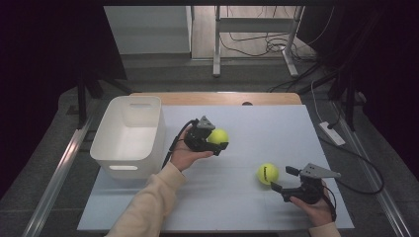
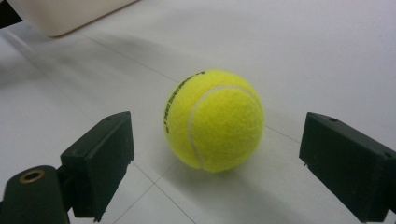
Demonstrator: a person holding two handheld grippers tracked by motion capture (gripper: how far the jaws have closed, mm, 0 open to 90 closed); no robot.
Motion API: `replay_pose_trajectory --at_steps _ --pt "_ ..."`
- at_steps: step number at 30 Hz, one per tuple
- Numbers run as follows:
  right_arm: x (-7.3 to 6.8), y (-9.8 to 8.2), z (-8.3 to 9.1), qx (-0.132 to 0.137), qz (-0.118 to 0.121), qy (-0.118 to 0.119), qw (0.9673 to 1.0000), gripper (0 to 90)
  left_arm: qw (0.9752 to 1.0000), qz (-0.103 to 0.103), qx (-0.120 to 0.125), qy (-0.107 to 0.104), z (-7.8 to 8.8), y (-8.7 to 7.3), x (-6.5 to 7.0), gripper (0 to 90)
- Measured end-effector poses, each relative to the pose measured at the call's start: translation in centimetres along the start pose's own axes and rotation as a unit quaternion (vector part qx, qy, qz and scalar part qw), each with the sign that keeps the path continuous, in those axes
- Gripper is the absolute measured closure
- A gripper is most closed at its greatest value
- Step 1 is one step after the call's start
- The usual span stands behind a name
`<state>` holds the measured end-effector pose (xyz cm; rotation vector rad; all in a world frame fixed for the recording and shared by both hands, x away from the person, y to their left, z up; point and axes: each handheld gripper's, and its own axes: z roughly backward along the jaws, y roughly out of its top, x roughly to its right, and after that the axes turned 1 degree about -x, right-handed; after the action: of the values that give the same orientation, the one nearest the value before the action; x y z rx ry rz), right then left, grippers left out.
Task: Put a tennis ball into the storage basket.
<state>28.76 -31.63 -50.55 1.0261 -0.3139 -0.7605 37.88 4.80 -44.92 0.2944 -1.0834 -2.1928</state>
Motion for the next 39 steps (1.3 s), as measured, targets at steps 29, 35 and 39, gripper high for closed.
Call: replay_pose_trajectory --at_steps 29,35,39 --pt "0.0 0.1 0.0 0.001 0.001 -0.002 1.0000 10.0 0.9987 0.003 0.045 0.022 3.5 0.0 -0.5 27.1" --pt "0.0 0.1 0.1 0.002 0.000 -0.002 1.0000 9.9 0.9980 0.006 0.058 0.026 4.2 0.2 -0.6 27.1" --pt "0.0 0.1 0.0 0.001 0.001 -0.002 1.0000 9.9 0.9976 0.006 0.063 0.027 4.6 0.4 -0.6 27.0"
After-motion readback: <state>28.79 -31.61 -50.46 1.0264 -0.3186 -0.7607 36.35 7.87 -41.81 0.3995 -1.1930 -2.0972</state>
